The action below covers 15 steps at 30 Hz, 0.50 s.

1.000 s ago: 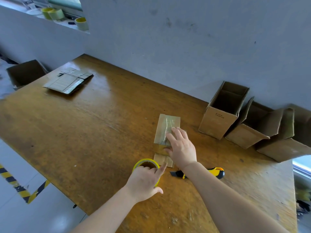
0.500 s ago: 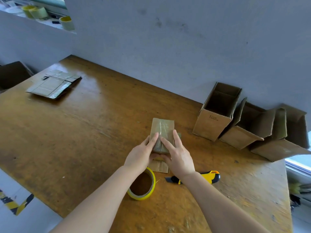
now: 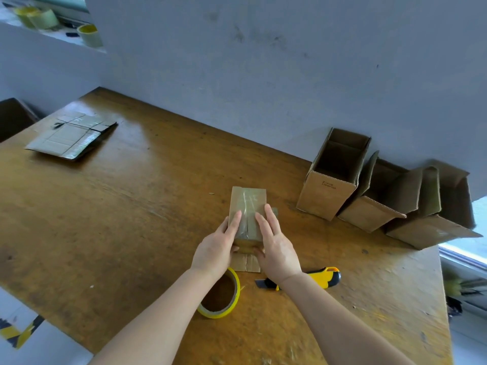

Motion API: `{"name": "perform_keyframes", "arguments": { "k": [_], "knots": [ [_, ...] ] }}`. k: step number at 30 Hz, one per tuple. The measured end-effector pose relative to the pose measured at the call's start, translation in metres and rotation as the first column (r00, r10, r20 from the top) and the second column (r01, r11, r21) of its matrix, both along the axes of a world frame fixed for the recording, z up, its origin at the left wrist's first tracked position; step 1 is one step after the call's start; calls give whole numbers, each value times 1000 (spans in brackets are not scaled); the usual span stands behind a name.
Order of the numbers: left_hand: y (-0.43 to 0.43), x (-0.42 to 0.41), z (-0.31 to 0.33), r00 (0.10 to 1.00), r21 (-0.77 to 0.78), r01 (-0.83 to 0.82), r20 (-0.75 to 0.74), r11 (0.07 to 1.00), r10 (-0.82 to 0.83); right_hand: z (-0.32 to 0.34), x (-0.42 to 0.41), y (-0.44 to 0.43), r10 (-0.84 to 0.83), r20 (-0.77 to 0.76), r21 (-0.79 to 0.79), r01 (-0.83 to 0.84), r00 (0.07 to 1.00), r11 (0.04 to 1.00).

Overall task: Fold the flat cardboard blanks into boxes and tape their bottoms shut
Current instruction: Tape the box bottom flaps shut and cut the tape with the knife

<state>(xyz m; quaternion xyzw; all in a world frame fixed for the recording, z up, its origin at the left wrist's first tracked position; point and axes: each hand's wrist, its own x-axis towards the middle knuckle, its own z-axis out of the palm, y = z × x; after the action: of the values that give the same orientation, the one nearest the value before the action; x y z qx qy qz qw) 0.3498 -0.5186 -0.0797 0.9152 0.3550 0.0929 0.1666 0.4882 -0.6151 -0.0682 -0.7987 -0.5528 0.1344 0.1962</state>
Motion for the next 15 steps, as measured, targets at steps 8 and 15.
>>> {"name": "perform_keyframes", "arguments": {
  "k": [8, 15],
  "knots": [
    [3, 2, 20, 882, -487, -173, 310, 856, 355, 9, 13, 5, -468, -596, -164, 471, 653, 867],
    [3, -2, 27, 833, -772, -53, 316, 633, 454, 30, 15, 6, -521, -799, -213, 668, 300, 713]
  ]
}}
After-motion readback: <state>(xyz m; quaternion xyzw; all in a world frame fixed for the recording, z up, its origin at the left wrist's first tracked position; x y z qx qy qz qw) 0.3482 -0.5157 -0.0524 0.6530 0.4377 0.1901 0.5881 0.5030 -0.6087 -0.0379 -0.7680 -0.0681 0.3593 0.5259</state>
